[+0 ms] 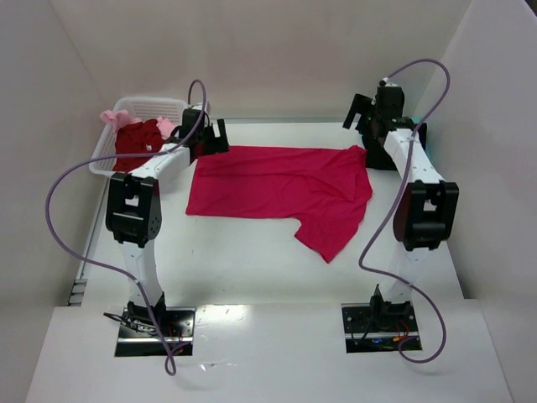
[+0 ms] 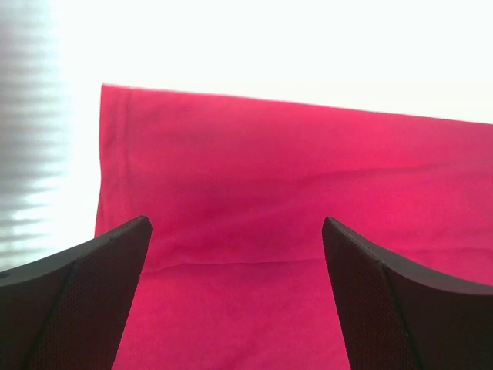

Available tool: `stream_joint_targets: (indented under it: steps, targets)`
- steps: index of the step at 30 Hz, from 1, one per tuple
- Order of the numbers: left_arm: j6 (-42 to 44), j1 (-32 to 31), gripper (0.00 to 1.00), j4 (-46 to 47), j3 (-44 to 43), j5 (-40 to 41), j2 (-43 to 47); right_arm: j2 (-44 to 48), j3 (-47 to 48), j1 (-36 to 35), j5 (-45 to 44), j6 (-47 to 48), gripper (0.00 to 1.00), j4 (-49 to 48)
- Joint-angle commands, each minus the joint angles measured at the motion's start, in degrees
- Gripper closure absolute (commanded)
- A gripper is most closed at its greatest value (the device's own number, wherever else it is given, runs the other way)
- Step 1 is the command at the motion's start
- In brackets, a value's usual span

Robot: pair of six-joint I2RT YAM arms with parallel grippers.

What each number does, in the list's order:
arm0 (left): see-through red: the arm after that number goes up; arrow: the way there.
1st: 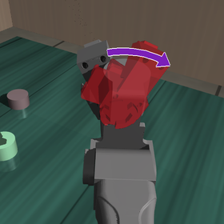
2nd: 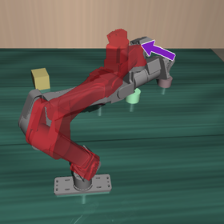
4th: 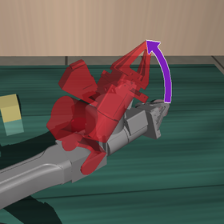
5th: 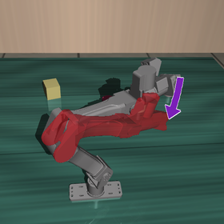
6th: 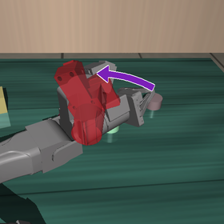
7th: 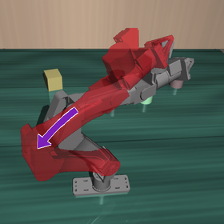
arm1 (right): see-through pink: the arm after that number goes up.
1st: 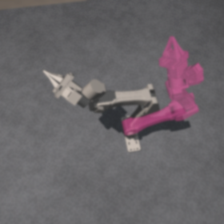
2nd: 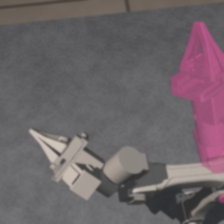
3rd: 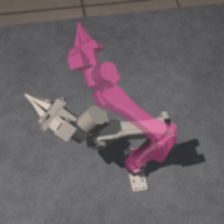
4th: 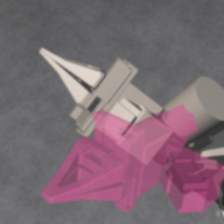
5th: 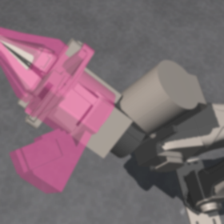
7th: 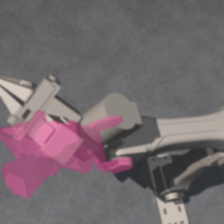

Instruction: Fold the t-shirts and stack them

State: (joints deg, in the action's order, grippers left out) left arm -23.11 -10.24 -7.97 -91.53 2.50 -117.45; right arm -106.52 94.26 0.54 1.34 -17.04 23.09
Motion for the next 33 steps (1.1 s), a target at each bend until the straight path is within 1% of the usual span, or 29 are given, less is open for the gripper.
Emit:
stream_joint_targets:
  steps: [1, 2, 3, 6, 7, 9, 11, 12, 13, 14, 17, 22, 27, 33]
  targets:
    - [4.12, 0.04, 0.01, 4.97, 2.40, -4.16, 4.06, -8.60, 6.28, 0.08, 1.03, 2.62, 0.00, -3.15]
    - [5.70, 0.04, 0.01, 4.98, 2.40, -4.17, 5.03, -11.49, 8.55, -0.53, 1.03, 3.15, 0.02, -2.36]
    - [6.23, 0.04, 0.01, 5.76, 3.01, -4.87, 5.04, -12.56, 9.10, -1.41, 1.03, 3.76, 0.02, -2.35]
    - [7.47, 0.04, 0.01, 5.77, 3.02, -5.49, 6.53, -15.11, 8.41, -3.61, 1.03, 5.70, 0.10, -5.15]
    - [8.25, 0.04, 0.01, 6.29, 3.02, -5.49, 7.05, -15.90, 8.40, -3.61, 1.03, 5.70, 0.17, -6.03]
    - [8.26, 0.04, 0.01, 6.30, 3.02, -5.49, 7.06, -19.31, 9.01, -5.10, 1.03, 5.70, 0.26, -6.83]
    - [8.26, 0.04, 0.01, 6.82, 3.55, -5.49, 7.58, -22.14, 12.42, -5.89, 1.03, 4.82, 0.33, -5.43]
    - [8.26, 0.04, 0.01, 6.82, 3.55, -4.97, 7.58, -23.46, 13.75, -6.94, 1.03, 4.82, 0.34, -3.34]
    - [8.26, 0.04, 0.01, 6.82, 3.55, -4.96, 7.58, -25.65, 15.06, -7.47, -1.93, 4.82, 0.34, -2.27]
    - [8.26, 0.04, 0.01, 6.82, 3.55, -4.96, 7.58, -26.36, 16.82, -8.00, -3.09, 6.13, 0.34, -1.57]
    - [7.65, 0.04, 0.01, 6.30, 3.55, -4.35, 6.97, -27.60, 18.06, -8.80, -6.16, 6.93, 0.34, -0.94]
    - [7.64, 0.04, 0.01, 6.30, 3.55, -3.83, 6.97, -30.14, 19.91, -9.32, -7.23, 6.93, 0.34, 0.37]
    - [7.64, 0.04, 0.01, 6.30, 3.55, -3.29, 6.44, -34.97, 24.65, -9.85, -9.86, 8.07, 0.26, 3.97]
    - [7.64, 0.04, 0.01, 5.77, 4.16, -2.68, 6.44, -38.58, 29.84, -10.46, -9.87, 8.07, 0.25, 6.61]
